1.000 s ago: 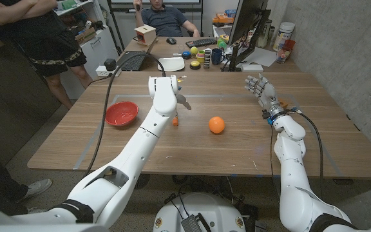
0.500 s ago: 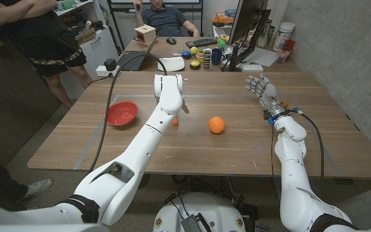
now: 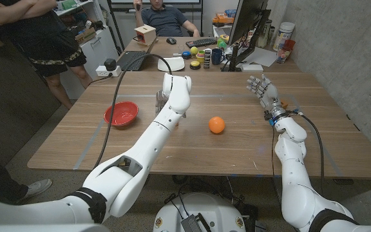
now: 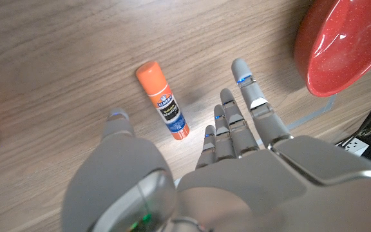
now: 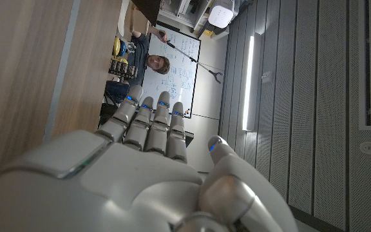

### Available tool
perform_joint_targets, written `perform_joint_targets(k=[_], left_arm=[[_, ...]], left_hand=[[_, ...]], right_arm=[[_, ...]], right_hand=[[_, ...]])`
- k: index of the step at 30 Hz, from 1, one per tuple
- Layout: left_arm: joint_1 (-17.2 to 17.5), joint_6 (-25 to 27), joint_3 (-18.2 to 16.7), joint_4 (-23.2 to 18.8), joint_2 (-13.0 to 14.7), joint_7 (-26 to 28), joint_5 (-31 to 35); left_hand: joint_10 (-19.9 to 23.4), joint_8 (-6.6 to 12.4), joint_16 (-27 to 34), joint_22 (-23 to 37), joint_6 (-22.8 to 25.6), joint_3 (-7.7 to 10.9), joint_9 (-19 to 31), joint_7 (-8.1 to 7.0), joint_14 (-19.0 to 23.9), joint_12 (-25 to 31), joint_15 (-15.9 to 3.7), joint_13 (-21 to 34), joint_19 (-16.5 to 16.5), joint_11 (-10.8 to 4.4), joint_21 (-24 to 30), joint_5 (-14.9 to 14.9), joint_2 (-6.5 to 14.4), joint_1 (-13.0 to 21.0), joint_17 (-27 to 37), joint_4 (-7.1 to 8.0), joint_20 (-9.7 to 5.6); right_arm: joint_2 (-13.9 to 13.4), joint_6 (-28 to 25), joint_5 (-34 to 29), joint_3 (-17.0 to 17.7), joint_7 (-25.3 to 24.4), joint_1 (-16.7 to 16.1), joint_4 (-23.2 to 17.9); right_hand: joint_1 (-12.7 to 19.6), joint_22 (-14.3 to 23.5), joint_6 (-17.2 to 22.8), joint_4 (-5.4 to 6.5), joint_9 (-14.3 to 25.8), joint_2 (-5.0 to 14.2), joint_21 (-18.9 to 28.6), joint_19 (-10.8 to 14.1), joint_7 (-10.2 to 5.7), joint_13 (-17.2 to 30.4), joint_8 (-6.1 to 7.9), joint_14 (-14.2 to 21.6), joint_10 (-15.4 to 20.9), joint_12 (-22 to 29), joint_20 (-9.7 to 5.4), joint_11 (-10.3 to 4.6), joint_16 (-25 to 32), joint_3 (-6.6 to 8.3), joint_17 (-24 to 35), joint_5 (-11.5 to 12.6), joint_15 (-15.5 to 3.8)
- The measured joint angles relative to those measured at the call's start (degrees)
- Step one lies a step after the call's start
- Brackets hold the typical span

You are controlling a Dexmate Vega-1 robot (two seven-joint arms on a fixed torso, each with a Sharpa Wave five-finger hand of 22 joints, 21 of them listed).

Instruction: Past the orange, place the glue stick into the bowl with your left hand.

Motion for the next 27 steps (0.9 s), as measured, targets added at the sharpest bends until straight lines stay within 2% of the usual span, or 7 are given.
perform_joint_targets(k=[5,6,8,10,18,21,27], left_arm=[[-1.08,0.22,1.47,2.85,-0.41,-0.01,0.78],[-1.4,0.71,1.86,3.62,-0.56,0.0,2.48],[-1.76,0.71,2.44,4.62,-0.76,0.0,2.48],[-2.18,1.37,3.23,5.83,-1.06,0.56,3.59],[-2.63,2.48,5.5,8.59,-1.79,2.57,4.14],[-2.65,3.12,6.08,9.46,-2.11,3.77,4.12],[-2.96,3.8,7.31,11.46,-2.59,4.6,3.63]], left_hand=[[0.91,0.0,0.0,0.0,1.18,0.57,0.0,0.37,1.05,0.0,-0.96,0.0,0.33,-0.91,-0.22,0.04,1.06,1.67,0.0,-0.56,-0.29],[0.98,0.0,0.0,0.0,1.61,0.65,0.0,0.36,1.25,0.0,-1.15,0.0,0.33,-0.98,-0.22,0.04,1.12,1.72,0.0,-0.64,-0.29],[1.41,0.0,0.0,0.0,1.69,0.65,0.0,0.27,1.67,0.0,-1.55,0.0,0.72,-1.41,-0.22,0.04,1.32,2.46,0.0,-0.64,-0.68],[1.89,0.0,0.0,0.0,2.23,0.88,0.0,0.34,1.86,0.0,-1.58,0.0,0.73,-1.5,-0.22,0.04,1.36,2.55,0.01,-0.87,-0.69],[3.98,0.0,0.28,0.0,3.86,1.43,0.0,0.37,4.06,0.64,-3.33,0.0,2.82,-2.53,-0.22,0.04,2.58,4.92,0.01,-1.42,-2.16],[4.16,0.0,0.45,0.0,4.05,1.44,0.0,0.57,5.04,0.83,-3.34,0.1,3.83,-2.51,-0.22,-0.25,2.34,5.47,0.01,-1.42,-3.08],[4.37,0.0,0.45,0.0,4.04,1.44,0.0,0.57,5.29,0.83,-3.44,0.28,4.84,-2.3,0.05,-0.35,2.1,5.71,0.01,-1.42,-3.54]], right_arm=[[-0.22,1.34,0.61,0.17,0.87,0.37,0.88],[-0.73,1.76,0.83,0.64,1.15,1.31,3.14],[-0.73,2.25,1.06,0.64,1.52,1.31,3.14],[-1.31,2.98,1.42,1.17,2.09,2.3,5.66],[-2.1,4.73,2.36,1.99,3.69,3.39,8.48],[-2.42,5.17,2.7,2.44,4.23,3.81,9.46],[-2.64,5.57,3.25,3.05,5.02,4.06,10.01]], right_hand=[[-0.23,0.0,0.0,0.23,0.0,-0.24,0.0,0.0,0.0,0.0,0.0,0.21,0.1,0.0,0.0,0.1,0.0,-0.23,0.0,0.0,-0.21],[-0.23,0.0,0.0,0.23,0.0,-0.23,0.0,0.0,0.0,0.0,0.0,0.21,0.23,0.0,0.0,0.22,0.0,-0.23,0.0,0.0,-0.21],[-0.23,0.0,0.0,0.23,0.0,-0.23,0.0,0.0,0.0,0.0,0.0,0.21,0.32,0.0,0.0,0.31,0.0,-0.23,0.0,0.0,-0.21],[-0.23,0.0,0.0,0.23,0.0,-0.23,0.0,0.0,0.0,-0.01,0.0,0.21,0.32,0.0,0.0,0.31,0.0,-0.23,0.0,0.0,-0.21],[-0.53,0.0,0.0,0.47,0.0,-0.53,0.0,0.0,0.0,-0.01,0.0,0.21,0.32,0.0,0.0,0.31,0.0,-0.46,0.0,0.0,-0.21],[-0.53,0.0,0.0,0.47,0.0,-0.53,-0.38,0.0,0.0,-0.01,0.0,0.21,0.32,0.0,0.0,0.31,0.0,-0.47,0.01,0.0,-0.21],[-0.53,0.0,0.0,0.47,0.0,-0.53,-0.38,0.0,0.0,-0.01,0.0,0.21,0.44,0.0,0.0,0.19,0.0,-0.46,0.01,0.0,-0.21]])
